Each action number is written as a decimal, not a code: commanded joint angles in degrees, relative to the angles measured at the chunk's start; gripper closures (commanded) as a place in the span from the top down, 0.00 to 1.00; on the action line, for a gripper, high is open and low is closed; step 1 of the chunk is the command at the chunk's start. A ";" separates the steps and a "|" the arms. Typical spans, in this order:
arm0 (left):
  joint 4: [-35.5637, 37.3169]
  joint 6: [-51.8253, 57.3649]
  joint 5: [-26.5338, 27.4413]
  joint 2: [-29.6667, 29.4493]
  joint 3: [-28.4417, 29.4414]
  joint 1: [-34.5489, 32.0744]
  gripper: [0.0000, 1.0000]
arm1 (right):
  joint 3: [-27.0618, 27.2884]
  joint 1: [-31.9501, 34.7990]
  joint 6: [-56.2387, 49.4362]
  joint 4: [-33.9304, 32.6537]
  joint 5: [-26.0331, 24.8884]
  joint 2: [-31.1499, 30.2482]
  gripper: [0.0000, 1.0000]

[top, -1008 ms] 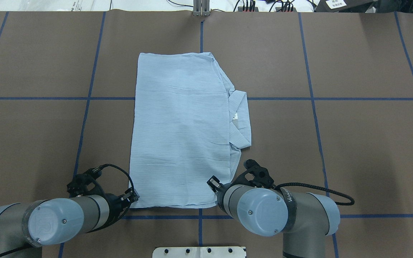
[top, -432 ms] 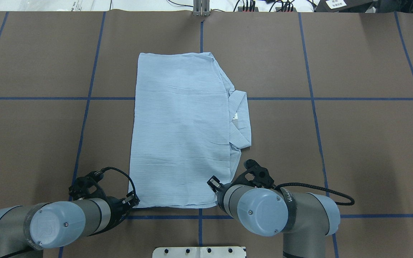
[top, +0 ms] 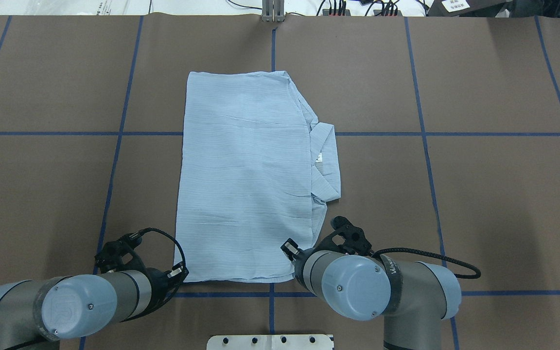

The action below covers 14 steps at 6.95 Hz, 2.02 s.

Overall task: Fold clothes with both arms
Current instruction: 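Grasp both near corners of the shirt with both grippers, then lift the near edge with both grippers and fold it toward the far edge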

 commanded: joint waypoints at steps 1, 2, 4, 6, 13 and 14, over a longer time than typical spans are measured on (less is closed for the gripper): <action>0.00 0.00 0.00 -0.72 -0.74 -0.08 0.00 | 0.00 0.00 0.00 0.00 0.00 0.12 0.00; 0.09 0.00 0.00 -1.25 -2.40 -0.26 0.00 | 0.26 0.17 0.00 0.00 0.00 0.12 0.00; 0.26 -2.26 0.00 -0.38 -10.73 -0.78 0.00 | 5.59 0.35 0.00 0.00 0.00 -3.97 0.00; 9.44 -2.38 -0.70 -2.03 -21.27 -1.05 0.00 | 15.42 0.61 0.09 0.00 0.17 -9.26 0.00; 9.41 20.62 -10.37 -16.17 1.05 -25.19 0.00 | -6.00 22.74 -12.46 0.44 11.42 8.08 0.00; 5.58 22.13 -10.37 -16.80 4.58 -26.79 0.00 | -13.81 24.59 -12.83 0.53 12.90 13.95 0.00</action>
